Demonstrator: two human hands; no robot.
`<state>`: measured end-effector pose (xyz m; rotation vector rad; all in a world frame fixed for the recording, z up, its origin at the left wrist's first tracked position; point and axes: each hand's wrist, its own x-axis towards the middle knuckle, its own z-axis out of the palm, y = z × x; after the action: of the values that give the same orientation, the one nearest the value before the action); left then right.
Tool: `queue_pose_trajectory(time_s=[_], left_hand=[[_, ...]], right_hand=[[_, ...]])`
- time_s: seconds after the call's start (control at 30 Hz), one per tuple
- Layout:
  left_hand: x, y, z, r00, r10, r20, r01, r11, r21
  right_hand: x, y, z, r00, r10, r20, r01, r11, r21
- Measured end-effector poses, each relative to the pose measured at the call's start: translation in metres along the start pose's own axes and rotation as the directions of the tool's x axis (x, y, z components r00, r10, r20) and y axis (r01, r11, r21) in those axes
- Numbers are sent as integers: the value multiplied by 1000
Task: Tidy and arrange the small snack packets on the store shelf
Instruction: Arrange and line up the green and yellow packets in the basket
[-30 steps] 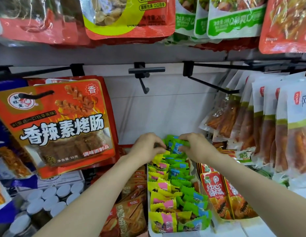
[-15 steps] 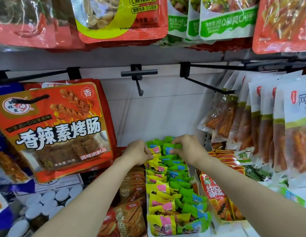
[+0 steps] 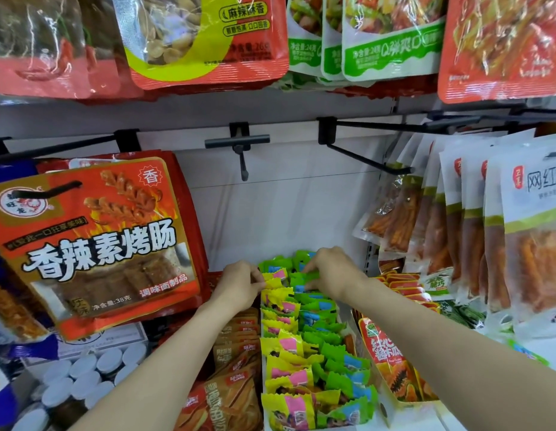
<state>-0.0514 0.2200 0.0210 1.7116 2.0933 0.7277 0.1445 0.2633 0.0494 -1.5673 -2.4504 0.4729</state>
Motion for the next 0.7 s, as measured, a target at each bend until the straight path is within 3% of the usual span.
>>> queue_pose_trajectory(time_s=[0.33,0.47,0.53,0.6,0.7], left_hand=[[-8,10,-3,997,75,-14,-74,996,58],[-17,35,-8,942,287,-171,-295,955,-22],[-23,48,-3,924,379,-56,-380,925,-16],[-26,56,10,918,377,128,-387,919,69],[-28,53,22,932,341,123,-351,934,70]], right_hand=[[-4,17,-1,995,-71,77,78,993,-92],[-11,23,-3,999,-30,39,28,997,69],[-17,26,0,1000,15,-10,-12,981,194],[-22,26,6,994,44,-97,-16,961,275],[-25,19,14,980,43,-193,26,939,343]])
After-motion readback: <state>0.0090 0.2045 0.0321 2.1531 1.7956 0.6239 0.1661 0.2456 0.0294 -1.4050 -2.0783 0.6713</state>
